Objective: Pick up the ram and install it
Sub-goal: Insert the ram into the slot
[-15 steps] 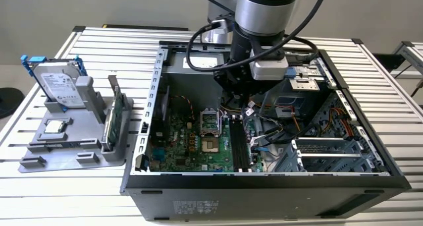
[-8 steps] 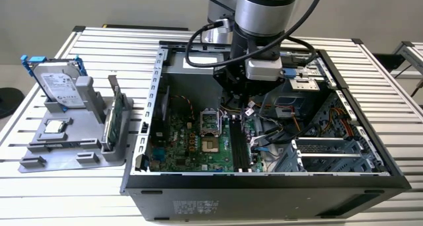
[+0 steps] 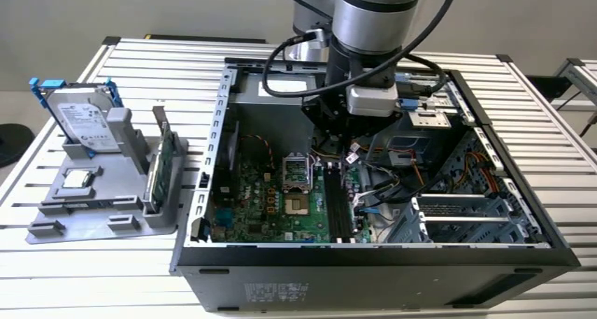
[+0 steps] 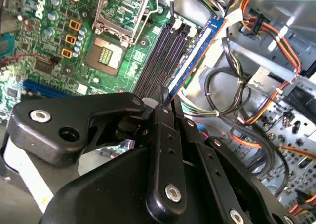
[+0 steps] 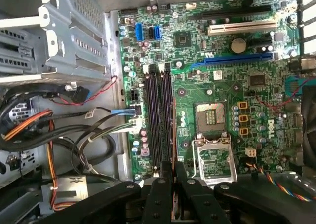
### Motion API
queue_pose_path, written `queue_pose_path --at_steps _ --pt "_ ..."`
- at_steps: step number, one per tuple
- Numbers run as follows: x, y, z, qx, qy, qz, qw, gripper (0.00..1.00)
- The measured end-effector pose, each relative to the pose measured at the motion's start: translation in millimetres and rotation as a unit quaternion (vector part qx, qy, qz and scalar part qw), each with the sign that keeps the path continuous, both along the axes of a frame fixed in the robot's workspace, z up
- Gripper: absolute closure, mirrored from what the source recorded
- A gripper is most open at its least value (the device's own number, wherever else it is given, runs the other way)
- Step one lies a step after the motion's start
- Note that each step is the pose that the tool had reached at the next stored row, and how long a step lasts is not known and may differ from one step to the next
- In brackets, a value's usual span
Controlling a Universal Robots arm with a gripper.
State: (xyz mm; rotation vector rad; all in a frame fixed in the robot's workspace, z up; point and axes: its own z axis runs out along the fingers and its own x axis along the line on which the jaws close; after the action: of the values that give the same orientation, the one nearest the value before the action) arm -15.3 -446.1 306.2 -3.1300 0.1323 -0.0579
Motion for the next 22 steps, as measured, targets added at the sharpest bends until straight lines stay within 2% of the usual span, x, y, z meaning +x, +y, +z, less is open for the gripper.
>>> queue_pose_path --at_steps 3,10,22 --pt "2.8 -0.1 -5.7 0.0 0.0 0.016 0.9999 1.0" --pt "13.8 -0.6 -18.5 -0.0001 0.0001 0.016 0.9999 1.0" --pt "18.7 -8.7 -40.2 -0.0001 0.0001 0.016 0.9999 1.0"
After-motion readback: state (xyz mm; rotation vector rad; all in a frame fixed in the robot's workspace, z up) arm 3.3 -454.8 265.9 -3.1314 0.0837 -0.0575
